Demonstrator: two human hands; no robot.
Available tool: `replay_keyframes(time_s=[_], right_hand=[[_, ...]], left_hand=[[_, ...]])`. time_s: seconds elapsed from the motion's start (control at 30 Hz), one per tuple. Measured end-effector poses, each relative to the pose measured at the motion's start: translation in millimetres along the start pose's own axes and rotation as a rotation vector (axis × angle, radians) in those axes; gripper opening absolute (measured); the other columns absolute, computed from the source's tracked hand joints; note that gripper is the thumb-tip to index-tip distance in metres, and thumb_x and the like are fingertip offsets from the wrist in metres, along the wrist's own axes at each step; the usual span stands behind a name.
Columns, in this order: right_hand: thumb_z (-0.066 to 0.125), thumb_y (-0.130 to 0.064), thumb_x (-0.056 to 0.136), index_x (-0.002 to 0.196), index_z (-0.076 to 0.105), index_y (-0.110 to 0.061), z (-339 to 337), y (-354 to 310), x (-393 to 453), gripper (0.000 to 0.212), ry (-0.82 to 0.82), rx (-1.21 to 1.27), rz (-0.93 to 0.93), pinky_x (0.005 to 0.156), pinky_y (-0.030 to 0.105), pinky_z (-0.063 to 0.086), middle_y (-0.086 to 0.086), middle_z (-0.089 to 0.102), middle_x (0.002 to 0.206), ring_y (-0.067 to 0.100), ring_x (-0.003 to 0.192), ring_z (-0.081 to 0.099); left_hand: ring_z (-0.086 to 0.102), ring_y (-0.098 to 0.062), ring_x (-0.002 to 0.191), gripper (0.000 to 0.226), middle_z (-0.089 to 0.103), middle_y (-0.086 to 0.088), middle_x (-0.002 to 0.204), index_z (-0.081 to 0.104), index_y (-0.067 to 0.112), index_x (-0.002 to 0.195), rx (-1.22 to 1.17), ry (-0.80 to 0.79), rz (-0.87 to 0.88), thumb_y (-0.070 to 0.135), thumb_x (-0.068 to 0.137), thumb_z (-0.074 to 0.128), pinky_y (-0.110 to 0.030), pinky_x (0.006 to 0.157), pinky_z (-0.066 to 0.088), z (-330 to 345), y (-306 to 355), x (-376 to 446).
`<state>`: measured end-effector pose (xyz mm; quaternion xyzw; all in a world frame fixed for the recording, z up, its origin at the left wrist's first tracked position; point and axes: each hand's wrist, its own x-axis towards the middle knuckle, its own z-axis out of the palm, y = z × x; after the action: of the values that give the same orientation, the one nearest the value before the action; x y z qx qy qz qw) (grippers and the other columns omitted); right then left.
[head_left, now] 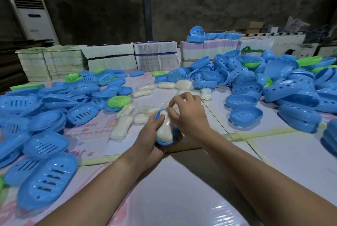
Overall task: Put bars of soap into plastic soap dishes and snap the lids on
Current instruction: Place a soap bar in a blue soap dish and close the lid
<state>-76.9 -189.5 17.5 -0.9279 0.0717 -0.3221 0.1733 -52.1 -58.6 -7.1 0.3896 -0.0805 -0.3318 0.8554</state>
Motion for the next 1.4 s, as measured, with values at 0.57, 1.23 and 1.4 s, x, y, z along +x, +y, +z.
replay_keyframes(time_s=[0.57, 1.23, 1.4], right_hand=[[0.049, -0.02, 0.085, 0.096, 0.047, -0.019, -59.6, 106.0, 18.4, 0.012, -0.412, -0.486, 0.522, 0.067, 0.035, 0.038, 0.003, 0.046, 0.086, 0.027, 0.086, 0.047], [0.043, -0.003, 0.085, 0.102, 0.064, -0.022, -27.5, 2.7, 4.2, 0.033, -0.233, 1.713, 0.703, 0.061, 0.03, 0.05, 0.013, 0.059, 0.113, 0.025, 0.083, 0.059], [0.066, -0.037, 0.083, 0.114, 0.058, -0.032, -8.8, 4.5, -2.7, 0.033, -0.224, 0.844, 0.334, 0.069, 0.027, 0.05, -0.007, 0.058, 0.096, 0.015, 0.086, 0.059]], left_hand=[[0.075, -0.036, 0.085, 0.039, 0.072, -0.026, 0.113, 0.06, 0.011, 0.132, 0.006, 0.087, -0.028, 0.031, 0.099, 0.059, -0.038, 0.067, 0.063, -11.1, 6.0, 5.3], [0.074, -0.038, 0.086, 0.032, 0.074, -0.018, 0.113, 0.075, 0.01, 0.111, -0.233, 0.072, -0.062, 0.034, 0.092, 0.064, -0.049, 0.08, 0.061, -6.7, 10.3, 4.4], [0.068, -0.032, 0.108, 0.056, 0.07, -0.016, 0.124, 0.066, 0.013, 0.131, -0.152, 0.016, -0.035, 0.039, 0.081, 0.068, -0.044, 0.107, 0.046, -5.4, 12.3, 4.9]])
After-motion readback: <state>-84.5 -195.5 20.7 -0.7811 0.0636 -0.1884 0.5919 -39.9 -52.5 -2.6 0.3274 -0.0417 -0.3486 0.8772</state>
